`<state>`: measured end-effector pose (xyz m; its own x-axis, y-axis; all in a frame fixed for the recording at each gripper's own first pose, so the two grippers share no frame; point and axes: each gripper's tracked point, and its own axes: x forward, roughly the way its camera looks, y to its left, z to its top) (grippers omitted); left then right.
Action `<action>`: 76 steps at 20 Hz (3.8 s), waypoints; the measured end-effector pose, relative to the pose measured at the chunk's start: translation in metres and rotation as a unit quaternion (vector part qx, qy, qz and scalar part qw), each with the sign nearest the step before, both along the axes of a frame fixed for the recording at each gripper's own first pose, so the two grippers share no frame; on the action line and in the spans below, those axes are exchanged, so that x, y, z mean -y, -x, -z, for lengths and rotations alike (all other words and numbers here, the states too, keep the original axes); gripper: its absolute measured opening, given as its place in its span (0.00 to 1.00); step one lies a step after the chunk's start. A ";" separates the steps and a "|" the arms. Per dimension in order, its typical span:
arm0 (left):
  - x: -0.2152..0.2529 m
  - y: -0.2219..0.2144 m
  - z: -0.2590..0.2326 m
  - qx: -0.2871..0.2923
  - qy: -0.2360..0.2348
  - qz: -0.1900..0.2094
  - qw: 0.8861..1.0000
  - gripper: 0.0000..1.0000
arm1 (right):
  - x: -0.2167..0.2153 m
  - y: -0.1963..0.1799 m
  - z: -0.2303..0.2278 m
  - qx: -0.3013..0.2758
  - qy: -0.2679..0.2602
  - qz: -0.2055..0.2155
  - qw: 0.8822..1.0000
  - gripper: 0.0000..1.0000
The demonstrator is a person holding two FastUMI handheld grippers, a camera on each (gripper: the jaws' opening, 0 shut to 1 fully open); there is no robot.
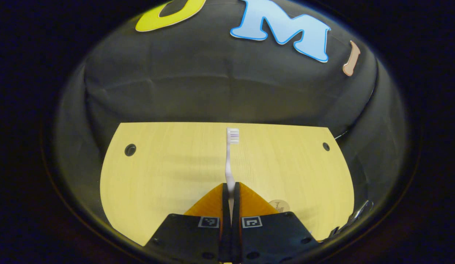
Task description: Put the toothbrush and toothpaste on the desktop into the cup, then pick up the cup and place it on the coaster on the desktop.
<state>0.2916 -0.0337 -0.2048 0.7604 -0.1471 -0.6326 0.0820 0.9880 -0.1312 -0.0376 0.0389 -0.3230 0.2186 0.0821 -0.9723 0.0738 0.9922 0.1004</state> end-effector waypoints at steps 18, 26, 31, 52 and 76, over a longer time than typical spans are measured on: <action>0.003 0.000 0.071 -0.028 -0.011 -0.006 1.000 0.16 | 0.019 -0.010 -0.022 0.025 -0.016 0.035 0.999 0.19; 0.000 0.020 0.065 -0.024 0.009 -0.008 1.000 0.50 | -0.004 -0.047 -0.053 0.067 -0.034 0.020 0.997 0.19; -0.018 0.045 0.051 -0.019 0.028 -0.018 0.999 0.49 | -0.039 -0.096 -0.080 0.102 -0.048 -0.010 0.994 0.19; -0.170 0.149 0.076 -0.064 0.030 -0.123 0.990 0.49 | -0.180 -0.242 -0.121 0.224 -0.142 0.039 0.963 0.18; -0.176 0.193 0.101 -0.098 0.021 -0.119 0.988 0.49 | -0.210 -0.225 -0.079 0.353 -0.127 0.037 0.926 0.35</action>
<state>0.0989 0.1425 -0.3057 0.6403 -0.0082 -0.7681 -0.1819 0.9699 -0.1620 0.1879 0.2491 -0.2437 0.8063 0.2487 -0.5367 -0.0325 0.9246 0.3796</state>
